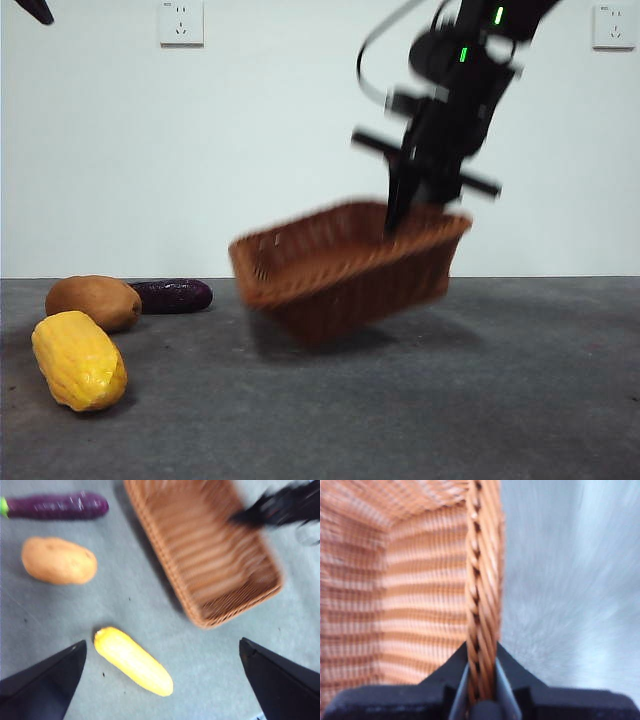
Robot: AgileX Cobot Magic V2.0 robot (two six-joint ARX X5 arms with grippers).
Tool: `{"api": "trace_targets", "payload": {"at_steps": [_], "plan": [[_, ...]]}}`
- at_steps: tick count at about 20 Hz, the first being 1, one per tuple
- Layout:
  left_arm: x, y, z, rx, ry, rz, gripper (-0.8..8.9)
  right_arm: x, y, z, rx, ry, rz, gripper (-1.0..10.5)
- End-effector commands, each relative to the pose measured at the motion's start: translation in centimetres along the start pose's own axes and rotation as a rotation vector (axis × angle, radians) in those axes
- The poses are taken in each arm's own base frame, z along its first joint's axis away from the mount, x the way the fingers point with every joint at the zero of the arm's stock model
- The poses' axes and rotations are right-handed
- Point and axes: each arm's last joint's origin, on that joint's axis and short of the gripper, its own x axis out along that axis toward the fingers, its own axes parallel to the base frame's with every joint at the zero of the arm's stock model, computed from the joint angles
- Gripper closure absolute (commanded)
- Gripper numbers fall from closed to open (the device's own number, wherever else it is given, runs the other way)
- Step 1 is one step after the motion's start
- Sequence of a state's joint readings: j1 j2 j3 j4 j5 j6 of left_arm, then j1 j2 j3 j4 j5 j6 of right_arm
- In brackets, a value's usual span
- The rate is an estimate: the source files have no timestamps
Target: Help me put the vegetables on the table into the basket
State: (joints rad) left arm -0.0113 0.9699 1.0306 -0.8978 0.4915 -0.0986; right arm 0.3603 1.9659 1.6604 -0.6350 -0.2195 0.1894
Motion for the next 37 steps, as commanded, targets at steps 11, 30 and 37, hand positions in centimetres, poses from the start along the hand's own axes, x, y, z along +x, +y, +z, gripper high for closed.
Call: {"api": "trace_targets", "payload": {"at_steps": [11, 30, 37], "plan": [[9.4, 1.4, 0.7, -0.127, 0.305, 0.147, 1.54, -20.6, 3.1, -1.9, -0.171, -0.29, -0.024, 9.6], [20.0, 0.2, -2.6, -0.263, 0.483, 0.467, 4.3, -23.3, 3.5, -3.4, -0.252, -0.294, -0.035, 9.6], [20.4, -0.2, -2.3, -0.247, 0.447, 0.44, 6.69, -23.3, 3.5, -3.4, -0.253, -0.293, -0.028, 9.6]]}}
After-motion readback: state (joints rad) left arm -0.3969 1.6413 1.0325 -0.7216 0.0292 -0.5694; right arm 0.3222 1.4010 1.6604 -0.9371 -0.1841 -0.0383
